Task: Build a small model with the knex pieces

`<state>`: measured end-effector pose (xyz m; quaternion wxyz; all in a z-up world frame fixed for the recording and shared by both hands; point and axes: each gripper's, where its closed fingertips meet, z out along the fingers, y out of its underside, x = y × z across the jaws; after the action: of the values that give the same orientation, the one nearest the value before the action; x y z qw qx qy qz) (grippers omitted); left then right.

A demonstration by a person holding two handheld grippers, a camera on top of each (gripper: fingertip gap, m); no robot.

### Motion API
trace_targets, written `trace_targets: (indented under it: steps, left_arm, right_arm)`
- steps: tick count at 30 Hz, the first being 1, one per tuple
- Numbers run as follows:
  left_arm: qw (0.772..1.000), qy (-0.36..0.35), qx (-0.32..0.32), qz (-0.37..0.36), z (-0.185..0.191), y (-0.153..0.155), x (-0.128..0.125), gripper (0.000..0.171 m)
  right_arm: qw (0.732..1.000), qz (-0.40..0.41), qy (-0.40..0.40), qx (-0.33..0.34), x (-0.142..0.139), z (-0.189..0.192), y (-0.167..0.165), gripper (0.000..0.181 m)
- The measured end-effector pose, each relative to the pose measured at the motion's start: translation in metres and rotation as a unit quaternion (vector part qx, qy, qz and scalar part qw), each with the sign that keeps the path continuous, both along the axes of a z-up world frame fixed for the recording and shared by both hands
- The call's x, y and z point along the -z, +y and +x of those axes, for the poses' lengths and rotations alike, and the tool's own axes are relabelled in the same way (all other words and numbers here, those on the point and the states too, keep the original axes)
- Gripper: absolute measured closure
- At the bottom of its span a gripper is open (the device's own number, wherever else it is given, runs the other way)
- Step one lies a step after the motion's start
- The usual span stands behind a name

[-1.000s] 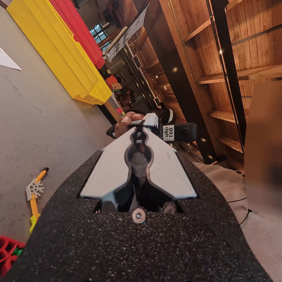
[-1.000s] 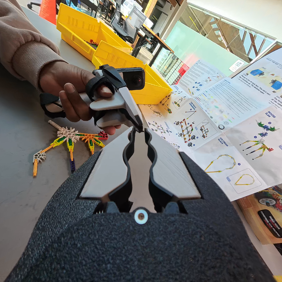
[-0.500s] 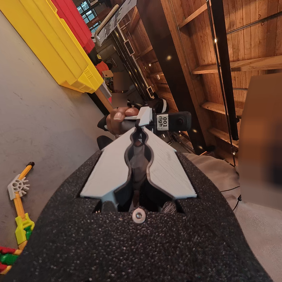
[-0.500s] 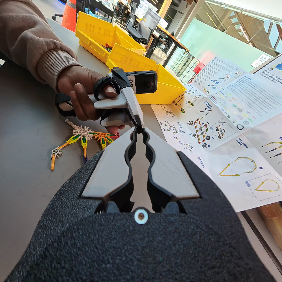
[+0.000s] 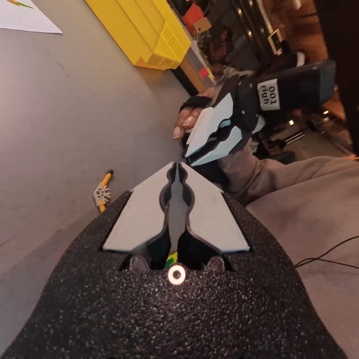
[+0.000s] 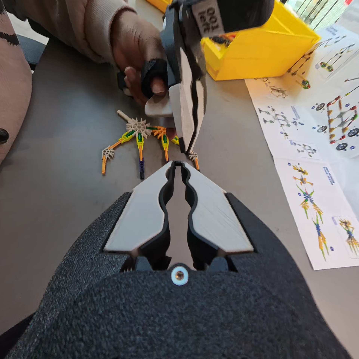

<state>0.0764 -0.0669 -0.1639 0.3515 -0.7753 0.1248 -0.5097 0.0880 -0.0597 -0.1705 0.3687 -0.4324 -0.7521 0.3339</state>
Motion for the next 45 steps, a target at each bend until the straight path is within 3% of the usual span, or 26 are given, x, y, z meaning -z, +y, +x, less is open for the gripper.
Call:
trace_targets:
  steps: [4, 6, 10, 22, 33, 45]
  left_arm:
    - [0.983, 0.165, 0.006, 0.075, -0.020, 0.004, 0.017, 0.162]
    - [0.972, 0.209, 0.028, 0.100, -0.024, 0.000, 0.022, 0.159]
    - [0.953, 0.265, 0.059, 0.132, -0.029, -0.006, 0.031, 0.158]
    - [0.942, 0.287, 0.103, 0.139, -0.026, -0.018, 0.040, 0.158]
    - [0.922, 0.296, 0.198, 0.151, -0.014, -0.051, 0.043, 0.158]
    - [0.912, 0.316, 0.205, 0.160, -0.009, -0.055, 0.049, 0.158]
  right_arm:
    - [0.993, -0.015, -0.120, -0.007, 0.042, 0.014, 0.000, 0.176]
    - [0.986, -0.017, -0.164, -0.010, 0.057, 0.018, 0.000, 0.176]
    - [0.981, -0.008, -0.192, -0.022, 0.060, 0.019, -0.002, 0.176]
    - [0.979, -0.046, -0.199, 0.004, 0.055, 0.024, 0.002, 0.168]
    - [0.970, -0.073, -0.232, 0.003, 0.060, 0.019, -0.005, 0.168]
    - [0.968, -0.068, -0.242, -0.003, 0.061, 0.013, -0.003, 0.175]
